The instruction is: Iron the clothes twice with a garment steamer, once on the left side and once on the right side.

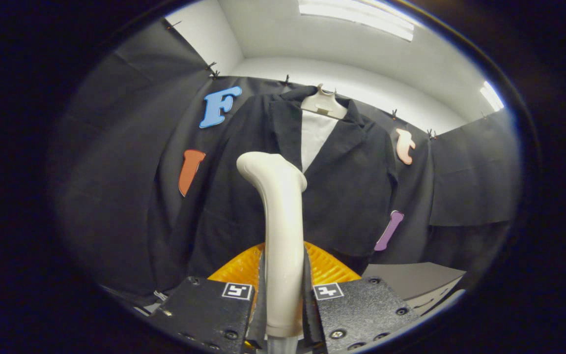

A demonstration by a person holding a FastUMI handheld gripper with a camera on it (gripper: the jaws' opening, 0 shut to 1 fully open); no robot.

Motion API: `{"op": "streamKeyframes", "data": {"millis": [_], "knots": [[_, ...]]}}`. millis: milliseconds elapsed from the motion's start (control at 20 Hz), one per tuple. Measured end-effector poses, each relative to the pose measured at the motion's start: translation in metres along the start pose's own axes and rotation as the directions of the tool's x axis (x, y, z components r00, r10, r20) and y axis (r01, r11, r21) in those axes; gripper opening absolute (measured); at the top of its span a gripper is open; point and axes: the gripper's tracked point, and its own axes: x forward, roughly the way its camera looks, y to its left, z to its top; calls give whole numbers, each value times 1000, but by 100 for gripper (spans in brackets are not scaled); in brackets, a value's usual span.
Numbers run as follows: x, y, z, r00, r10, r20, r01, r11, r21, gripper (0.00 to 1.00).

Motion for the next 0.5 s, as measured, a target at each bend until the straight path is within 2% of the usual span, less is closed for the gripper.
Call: {"op": "streamKeyframes", "data": {"millis": [500], "knots": [[-31,23,-96,982,26,-189,-38,998,-58,32]]}}
